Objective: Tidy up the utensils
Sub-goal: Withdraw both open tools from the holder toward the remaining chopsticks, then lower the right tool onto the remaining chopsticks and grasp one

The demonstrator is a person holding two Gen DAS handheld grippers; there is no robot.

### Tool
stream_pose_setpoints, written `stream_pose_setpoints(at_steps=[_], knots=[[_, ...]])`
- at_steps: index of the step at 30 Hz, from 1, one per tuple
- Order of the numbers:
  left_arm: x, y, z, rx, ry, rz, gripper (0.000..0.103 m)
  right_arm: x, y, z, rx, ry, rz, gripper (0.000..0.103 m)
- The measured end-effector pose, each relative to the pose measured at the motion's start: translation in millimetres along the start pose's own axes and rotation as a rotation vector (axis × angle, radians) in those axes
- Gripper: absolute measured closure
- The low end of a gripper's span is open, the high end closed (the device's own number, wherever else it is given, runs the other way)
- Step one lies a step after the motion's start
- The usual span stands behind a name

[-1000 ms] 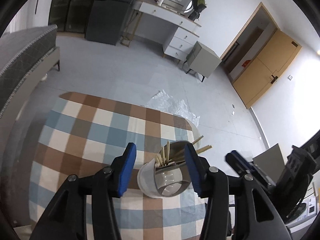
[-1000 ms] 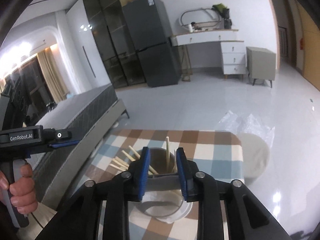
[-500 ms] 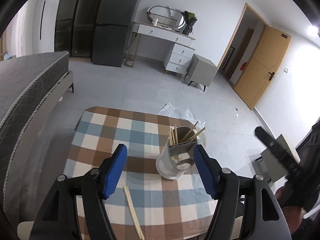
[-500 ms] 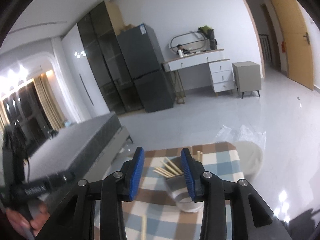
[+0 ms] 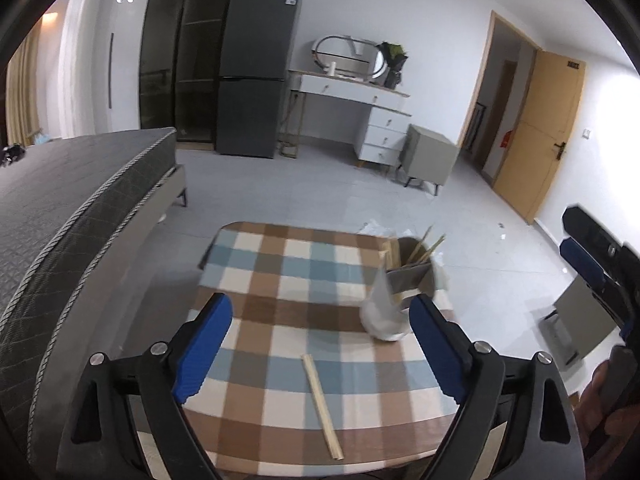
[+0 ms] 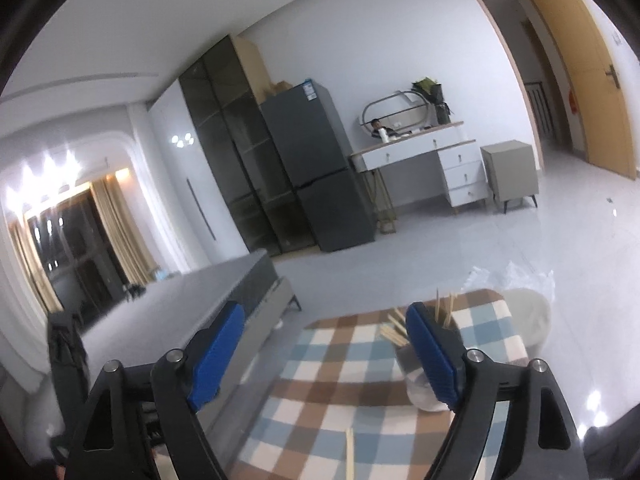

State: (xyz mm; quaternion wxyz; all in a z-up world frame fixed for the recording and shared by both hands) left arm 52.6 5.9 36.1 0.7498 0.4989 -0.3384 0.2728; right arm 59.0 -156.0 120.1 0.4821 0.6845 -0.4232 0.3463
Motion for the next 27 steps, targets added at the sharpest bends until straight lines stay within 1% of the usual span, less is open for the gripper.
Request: stream_pose_setpoints(at_steps=[7, 11, 14, 17, 19, 23, 27], knots=[[-46, -31, -35, 0.086, 0.031, -0.031, 0.013, -85, -37, 4, -0.011, 0.093, -0.123, 0.019], [-68, -52, -51, 0.124, 0.076, -0.064, 0.013, -119, -60, 15, -0.029, 0.131, -0.185, 0.019], [-79, -64, -56, 0.14, 0.086, -0.083, 0.013, -141, -67, 19, -0.038, 0.164, -0.215, 0.019], [-87, -74, -60, 0.154, 0.091, -0.106, 0.013, -158, -74, 22, -0.036, 0.193, -0.245, 0.019], [-90, -79, -63, 0.158, 0.093, -0.104, 0.013, -165, -77, 20, -0.037, 0.201, -0.26, 0.019], [-98, -85, -71, 0.185, 0.077, -0.11, 0.013, -182, -93, 19, -0.048, 0.204, -0.32, 0.019], [-102, -94, -79, 0.173, 0.109, -0.151, 0.013, -194, -106, 15, -0.048, 0.213, -0.367, 0.02]])
Point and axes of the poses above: each gripper's, at about its wrist camera, not at the fingertips, and y roughly against the way its jaws point, z to its right, x to its top, the point moved 6 cm from there along -y, roughly the way its jaws point, and after that the axes turned 9 degrees about -x, right-handed, at the moved point
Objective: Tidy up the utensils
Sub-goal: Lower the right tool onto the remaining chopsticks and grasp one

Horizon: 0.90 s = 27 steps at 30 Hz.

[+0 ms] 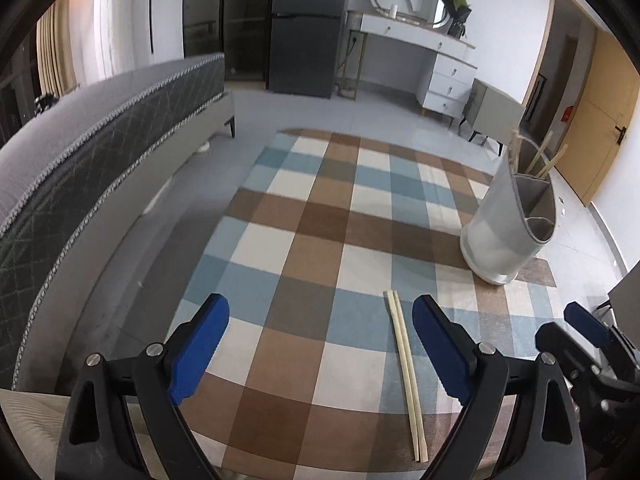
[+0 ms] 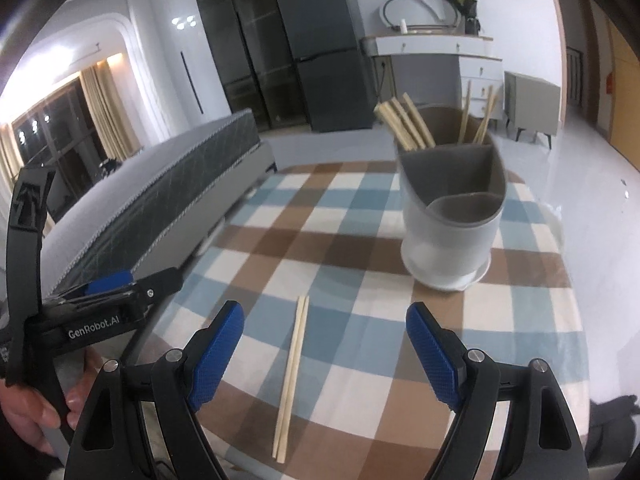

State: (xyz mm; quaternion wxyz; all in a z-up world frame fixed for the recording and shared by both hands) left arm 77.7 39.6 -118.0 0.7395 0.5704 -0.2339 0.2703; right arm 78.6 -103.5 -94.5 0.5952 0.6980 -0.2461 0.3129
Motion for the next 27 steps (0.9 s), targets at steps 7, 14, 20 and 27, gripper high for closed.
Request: stream_pose_setpoints(at_steps=[7, 14, 20, 27], knots=[[-4, -11, -15, 0.03, 0.035, -0.051, 0.013, -9, -30, -10, -0.004, 0.019, -0.101, 0.034], [-10, -22, -33, 0.058, 0.093, -0.129, 0.013, -16, -73, -20, -0.021, 0.081, -0.245, 0.044], [-12, -25, -48, 0.073, 0.145, -0.17, 0.013, -22, -121, -36, -0.014, 0.167, -0.39, 0.062], [-14, -25, -68, 0.074, 0.229, -0.199, 0.013, -25, -151, -44, -0.018, 0.251, -0.484, 0.071]])
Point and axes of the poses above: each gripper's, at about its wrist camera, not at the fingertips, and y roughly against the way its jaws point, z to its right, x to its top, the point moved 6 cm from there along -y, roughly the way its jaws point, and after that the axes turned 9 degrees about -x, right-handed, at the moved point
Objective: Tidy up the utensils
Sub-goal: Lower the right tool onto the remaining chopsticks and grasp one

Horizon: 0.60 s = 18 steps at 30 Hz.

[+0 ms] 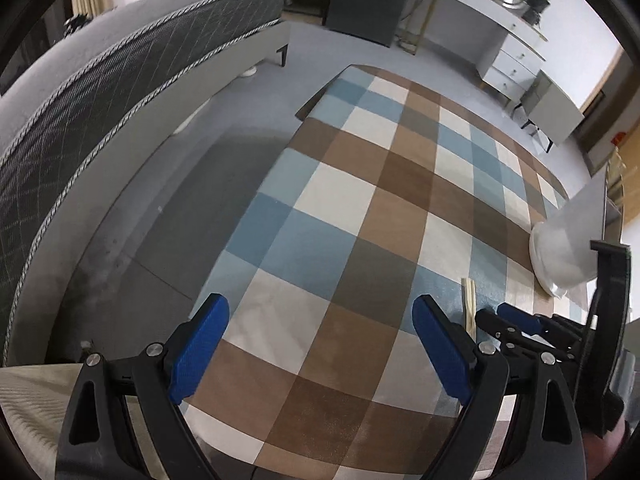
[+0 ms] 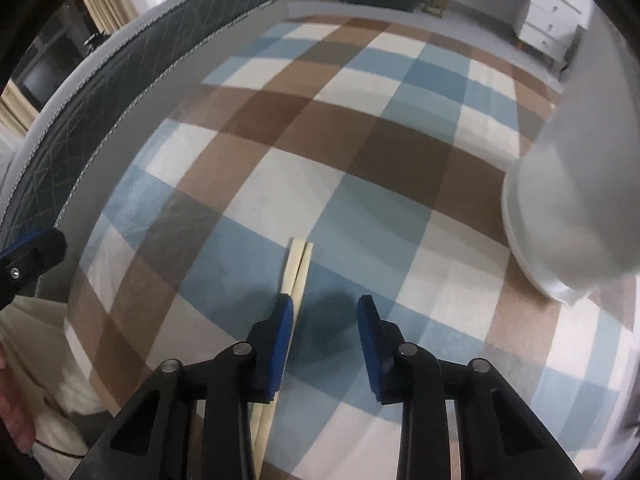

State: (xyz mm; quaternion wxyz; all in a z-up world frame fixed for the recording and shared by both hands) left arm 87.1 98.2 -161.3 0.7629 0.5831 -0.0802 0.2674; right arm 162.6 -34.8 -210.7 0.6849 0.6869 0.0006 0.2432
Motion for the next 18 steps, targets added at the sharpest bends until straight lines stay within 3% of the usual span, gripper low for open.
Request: stream_pose_setpoints(at_steps=[11, 18], knots=[[5, 6, -11, -0.007, 0.043, -0.009, 0.013, 7, -1, -7, -0.04, 0.079, -0.07, 0.072], [5, 9, -14, -0.021, 0.063, -0.019, 0.013, 13, -2, -14, -0.087, 0.16, -0.136, 0.08]])
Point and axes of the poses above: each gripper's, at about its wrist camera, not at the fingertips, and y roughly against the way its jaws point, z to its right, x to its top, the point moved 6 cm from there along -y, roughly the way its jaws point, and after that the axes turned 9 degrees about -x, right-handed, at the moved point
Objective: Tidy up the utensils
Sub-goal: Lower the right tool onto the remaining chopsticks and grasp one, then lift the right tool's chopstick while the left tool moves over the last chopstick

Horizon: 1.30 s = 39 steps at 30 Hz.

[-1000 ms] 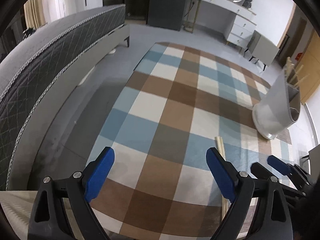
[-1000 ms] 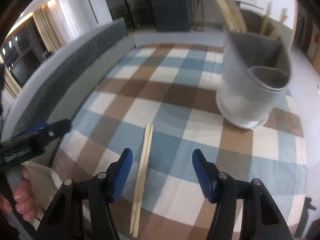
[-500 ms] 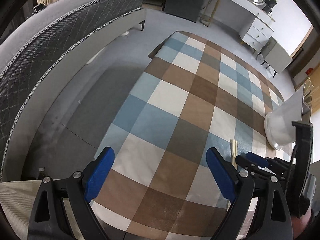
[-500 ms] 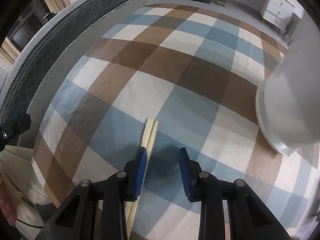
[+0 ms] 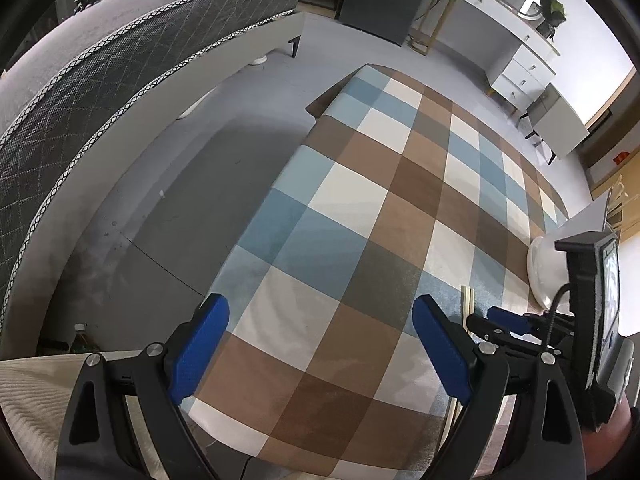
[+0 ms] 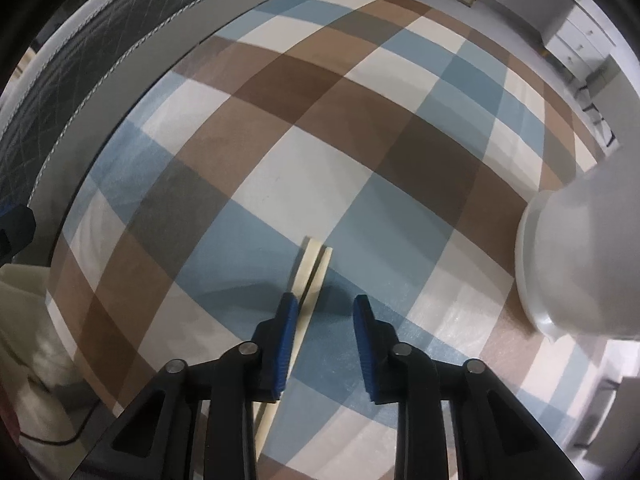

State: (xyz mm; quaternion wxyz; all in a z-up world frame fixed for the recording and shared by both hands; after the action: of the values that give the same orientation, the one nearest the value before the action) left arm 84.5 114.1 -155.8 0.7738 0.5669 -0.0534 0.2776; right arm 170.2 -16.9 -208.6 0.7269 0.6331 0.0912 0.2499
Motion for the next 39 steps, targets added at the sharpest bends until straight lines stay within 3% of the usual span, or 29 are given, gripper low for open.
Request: stream_pose_setpoints(at_steps=[28, 33, 39], knots=[[-4, -6, -12, 0.023, 0.042, -0.047, 0.013, 8, -16, 19, 0.034, -0.092, -0.061, 0.082], [-6, -7, -10, 0.021, 0.041, -0.059, 0.013, 11, -18, 22, 0.027, -0.079, -0.046, 0.078], [-4, -10, -14, 0.042, 0.028, -0.066, 0.013, 25, -17, 11, 0.012, -0.091, -0.002, 0.081]])
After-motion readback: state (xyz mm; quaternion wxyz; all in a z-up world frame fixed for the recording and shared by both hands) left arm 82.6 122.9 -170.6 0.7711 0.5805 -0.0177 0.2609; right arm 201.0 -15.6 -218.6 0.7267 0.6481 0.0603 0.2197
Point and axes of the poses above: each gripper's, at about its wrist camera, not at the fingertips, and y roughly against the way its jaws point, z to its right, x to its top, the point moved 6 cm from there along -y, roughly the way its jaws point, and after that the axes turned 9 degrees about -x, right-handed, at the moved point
